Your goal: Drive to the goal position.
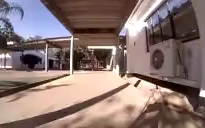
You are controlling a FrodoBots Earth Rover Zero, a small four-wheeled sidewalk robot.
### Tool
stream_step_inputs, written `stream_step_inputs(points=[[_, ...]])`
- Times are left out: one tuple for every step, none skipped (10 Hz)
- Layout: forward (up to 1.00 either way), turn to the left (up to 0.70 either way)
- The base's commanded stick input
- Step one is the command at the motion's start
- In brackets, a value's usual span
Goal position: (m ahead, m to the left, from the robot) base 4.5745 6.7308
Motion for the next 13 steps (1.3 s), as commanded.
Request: stream_step_inputs(points=[[0.70,0.00],[0.70,0.00],[0.70,0.00],[0.70,0.00],[0.70,0.00],[0.70,0.00],[0.70,0.00],[0.70,0.00],[0.70,0.00],[0.70,0.00],[0.70,0.00],[0.70,0.00],[0.70,0.00]])
